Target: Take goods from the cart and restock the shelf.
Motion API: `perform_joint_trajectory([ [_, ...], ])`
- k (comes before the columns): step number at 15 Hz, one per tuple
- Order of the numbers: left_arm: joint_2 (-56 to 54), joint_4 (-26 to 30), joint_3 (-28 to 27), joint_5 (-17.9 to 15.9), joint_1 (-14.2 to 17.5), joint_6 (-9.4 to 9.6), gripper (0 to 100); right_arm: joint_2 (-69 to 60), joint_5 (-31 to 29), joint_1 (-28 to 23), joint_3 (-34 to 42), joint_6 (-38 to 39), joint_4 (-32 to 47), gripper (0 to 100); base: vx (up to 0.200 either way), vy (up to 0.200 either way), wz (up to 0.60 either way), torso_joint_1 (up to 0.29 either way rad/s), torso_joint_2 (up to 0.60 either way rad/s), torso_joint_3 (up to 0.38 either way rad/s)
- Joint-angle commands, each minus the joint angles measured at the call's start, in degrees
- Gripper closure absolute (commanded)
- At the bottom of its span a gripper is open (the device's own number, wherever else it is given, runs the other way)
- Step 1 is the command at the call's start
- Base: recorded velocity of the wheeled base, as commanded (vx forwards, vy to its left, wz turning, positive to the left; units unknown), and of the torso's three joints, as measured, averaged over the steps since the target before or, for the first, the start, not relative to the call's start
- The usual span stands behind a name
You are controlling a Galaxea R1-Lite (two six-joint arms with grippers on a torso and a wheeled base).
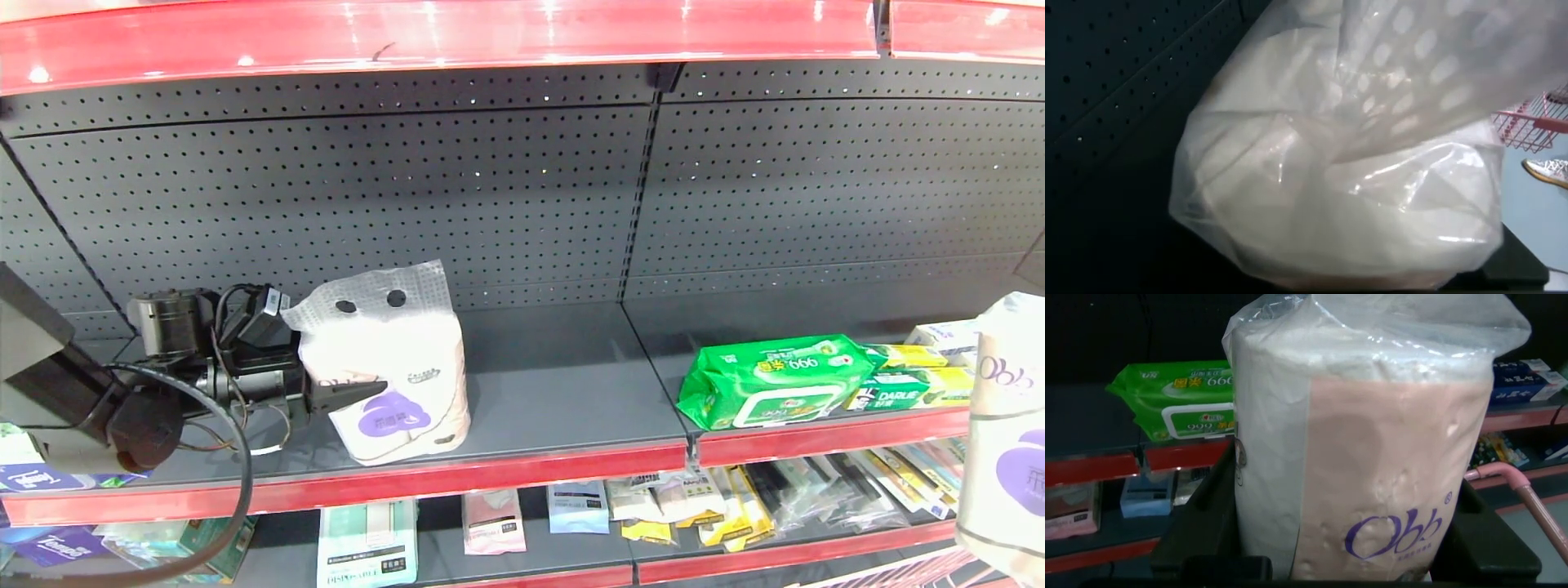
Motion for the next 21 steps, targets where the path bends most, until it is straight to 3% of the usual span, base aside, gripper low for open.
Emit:
perform_joint_trajectory([
  [1,0.0,-0.4,1.4,0.0,0.1,0.01,100,0.1,0.0,0.0,0.0,-0.1,0.0,100,0.000,0.000,0.00,0.000,0.00,0.000],
  [4,0.0,-2.7,3.2,-1.7,0.1,-0.08,100,0.1,0.0,0.0,-0.1,-0.1,0.0,100,0.000,0.000,0.00,0.000,0.00,0.000],
  [21,0.0,-2.9,4.4,-2.6,-1.2,-0.34,100,0.3,0.0,0.0,-0.4,-0.1,0.0,100,0.000,0.000,0.00,0.000,0.00,0.000],
])
